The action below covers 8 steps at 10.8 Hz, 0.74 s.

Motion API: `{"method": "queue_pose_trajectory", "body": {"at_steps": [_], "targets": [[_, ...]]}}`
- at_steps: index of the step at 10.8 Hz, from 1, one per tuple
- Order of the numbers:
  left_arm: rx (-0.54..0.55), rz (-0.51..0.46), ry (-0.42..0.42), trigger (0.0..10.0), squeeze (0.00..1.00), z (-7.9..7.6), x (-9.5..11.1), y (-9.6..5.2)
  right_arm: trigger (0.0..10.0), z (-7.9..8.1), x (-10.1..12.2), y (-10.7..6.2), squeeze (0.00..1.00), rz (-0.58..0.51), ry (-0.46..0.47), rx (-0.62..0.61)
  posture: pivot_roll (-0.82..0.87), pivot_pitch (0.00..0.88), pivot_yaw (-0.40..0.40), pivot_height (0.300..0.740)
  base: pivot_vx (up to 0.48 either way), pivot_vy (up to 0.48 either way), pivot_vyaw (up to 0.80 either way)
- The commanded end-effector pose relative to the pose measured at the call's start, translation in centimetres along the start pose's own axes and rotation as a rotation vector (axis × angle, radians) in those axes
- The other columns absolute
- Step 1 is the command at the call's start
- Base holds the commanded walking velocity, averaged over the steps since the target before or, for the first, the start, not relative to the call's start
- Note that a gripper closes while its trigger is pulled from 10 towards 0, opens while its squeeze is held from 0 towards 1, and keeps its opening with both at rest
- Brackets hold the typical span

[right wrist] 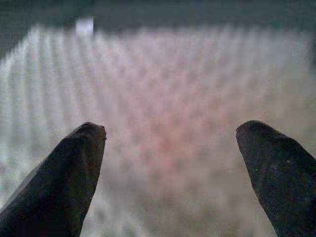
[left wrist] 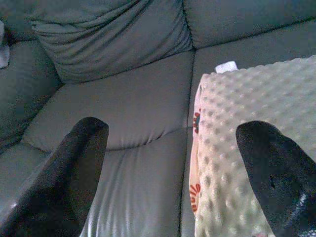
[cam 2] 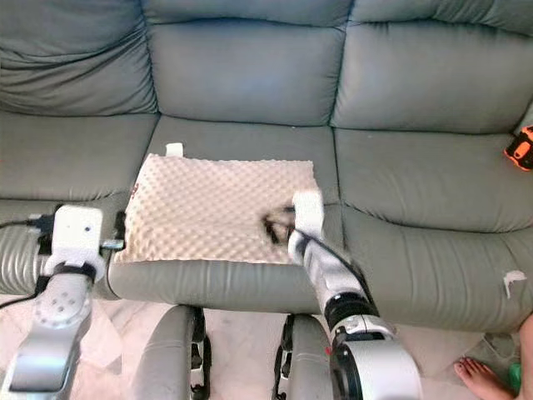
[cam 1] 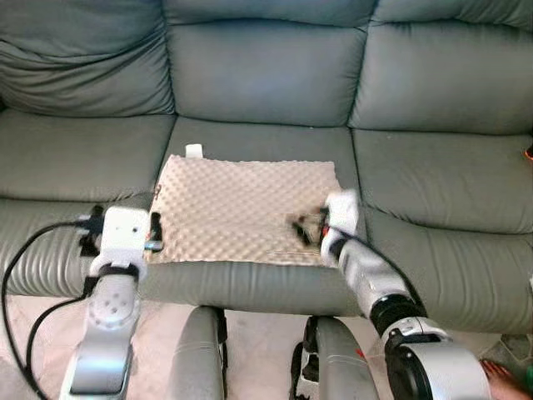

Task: Move the pillow to the sofa

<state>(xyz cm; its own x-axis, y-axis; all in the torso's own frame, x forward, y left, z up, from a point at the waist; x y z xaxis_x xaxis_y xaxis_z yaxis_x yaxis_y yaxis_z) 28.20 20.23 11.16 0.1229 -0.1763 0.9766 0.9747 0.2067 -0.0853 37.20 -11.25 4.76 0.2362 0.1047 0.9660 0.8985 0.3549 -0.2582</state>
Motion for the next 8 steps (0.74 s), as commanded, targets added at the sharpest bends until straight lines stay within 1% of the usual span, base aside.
{"method": "queue_pose_trajectory", "body": {"at_steps": [1,2,3,4,5,6,7,8], "targets": [[-0.004,0.015,0.01,10.0,0.0,-0.2,-0.6,0.1,10.0,-0.4,0.2,-0.4,1.0,-0.034,0.002,-0.036,0.13,0.175,-0.008,0.657,0.0,0.0,0.0],[-0.005,0.01,0.004,10.0,0.0,-0.4,-0.6,0.3,10.0,-0.6,1.2,-0.6,1.0,-0.098,0.009,-0.064,0.11,0.153,-0.012,0.657,0.0,0.0,0.0],[-0.004,0.002,-0.001,10.0,0.0,-0.8,-0.8,0.6,10.0,-0.5,1.9,-1.5,1.0,-0.164,0.008,-0.08,0.1,0.117,-0.014,0.657,0.0,0.0,0.0],[0.002,-0.012,-0.021,10.0,0.0,-1.0,-0.9,0.8,10.0,-0.3,1.8,-2.6,0.9,-0.199,-0.026,-0.082,0.08,0.069,-0.011,0.657,0.0,0.0,0.0],[0.004,-0.029,-0.029,10.0,0.0,-0.9,-1.0,0.9,10.0,-0.6,1.6,-3.6,0.0,-0.216,-0.044,-0.103,0.06,0.033,-0.005,0.657,0.0,0.0,0.0],[-0.063,-0.059,-0.047,10.0,0.0,-1.1,-1.3,0.6,10.0,-1.4,1.0,-5.4,0.0,-0.228,-0.055,-0.161,0.04,0.0,-0.001,0.657,0.0,0.0,0.0],[-0.202,-0.05,-0.141,10.0,0.0,-2.1,-1.9,0.1,10.0,-2.2,0.7,-6.8,0.0,-0.236,-0.042,-0.216,0.03,0.0,-0.001,0.657,0.0,0.0,0.0],[-0.227,-0.007,-0.232,10.0,0.0,-2.1,-2.6,0.3,10.0,-2.4,1.0,-7.8,0.0,-0.258,-0.055,-0.231,0.03,0.0,-0.001,0.666,0.0,0.0,0.0]]}}
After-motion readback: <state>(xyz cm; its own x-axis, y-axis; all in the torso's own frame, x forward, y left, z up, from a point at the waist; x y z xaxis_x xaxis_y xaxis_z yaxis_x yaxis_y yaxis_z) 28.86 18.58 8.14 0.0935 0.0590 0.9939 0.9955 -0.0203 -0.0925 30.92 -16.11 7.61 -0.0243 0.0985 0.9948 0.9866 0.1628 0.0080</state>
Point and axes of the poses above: a point about 5 cm out from each wrist's last joint towards the gripper, its own y axis pointing out of the wrist towards the gripper, its own x axis along the axis of the wrist's last joint, z = x × y, the point moved 4 cm from there along y, pointing out of the wrist towards the gripper, and after that the axes turned 10 degrees about -y, right-handed, at the moved point
